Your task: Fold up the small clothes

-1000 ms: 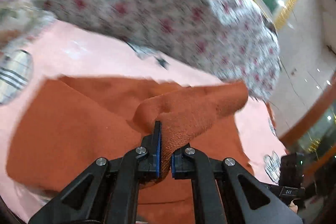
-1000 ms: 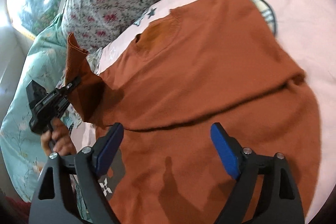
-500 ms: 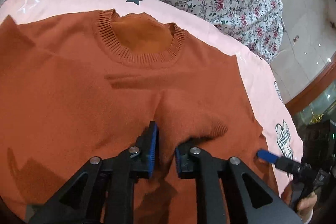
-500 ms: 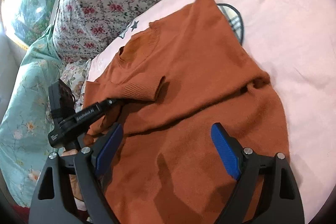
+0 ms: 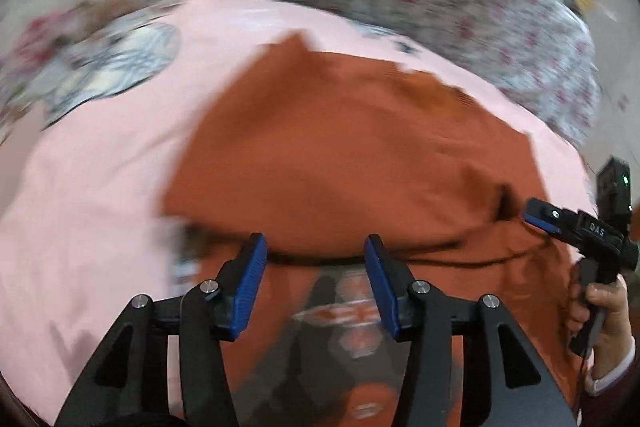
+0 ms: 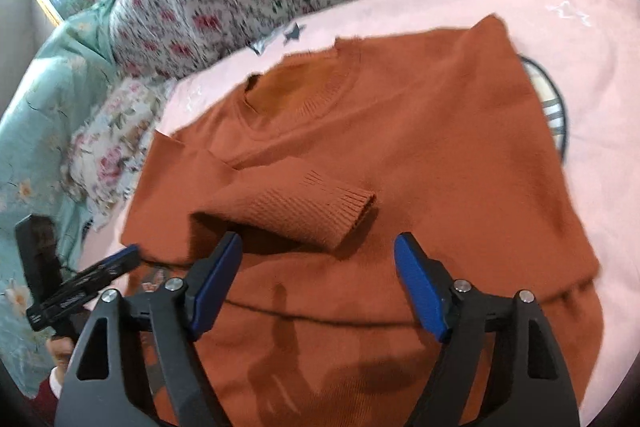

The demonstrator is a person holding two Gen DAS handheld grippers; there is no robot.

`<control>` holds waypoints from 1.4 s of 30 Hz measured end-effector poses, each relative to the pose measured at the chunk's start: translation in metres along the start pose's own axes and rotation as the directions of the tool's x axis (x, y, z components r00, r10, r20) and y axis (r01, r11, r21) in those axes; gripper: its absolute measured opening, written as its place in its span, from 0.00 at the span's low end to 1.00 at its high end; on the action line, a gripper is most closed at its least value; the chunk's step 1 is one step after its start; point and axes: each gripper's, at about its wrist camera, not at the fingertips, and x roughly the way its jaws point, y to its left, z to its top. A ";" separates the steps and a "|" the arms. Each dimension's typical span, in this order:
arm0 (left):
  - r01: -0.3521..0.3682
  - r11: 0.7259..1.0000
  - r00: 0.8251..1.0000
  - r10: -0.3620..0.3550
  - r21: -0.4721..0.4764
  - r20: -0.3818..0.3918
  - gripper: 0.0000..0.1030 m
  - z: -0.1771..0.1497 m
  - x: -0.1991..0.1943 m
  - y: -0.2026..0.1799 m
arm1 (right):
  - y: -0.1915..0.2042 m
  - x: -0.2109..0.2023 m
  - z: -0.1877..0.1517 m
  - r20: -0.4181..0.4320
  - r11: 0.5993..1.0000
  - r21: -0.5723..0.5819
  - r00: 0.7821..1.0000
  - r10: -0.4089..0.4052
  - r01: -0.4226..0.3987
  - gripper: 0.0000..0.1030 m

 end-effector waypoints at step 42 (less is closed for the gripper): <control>0.116 0.987 0.993 -0.117 -0.116 0.000 0.67 0.050 -0.003 0.038 | -0.050 -0.041 0.013 0.017 0.995 0.037 0.996 -0.090 0.089 0.35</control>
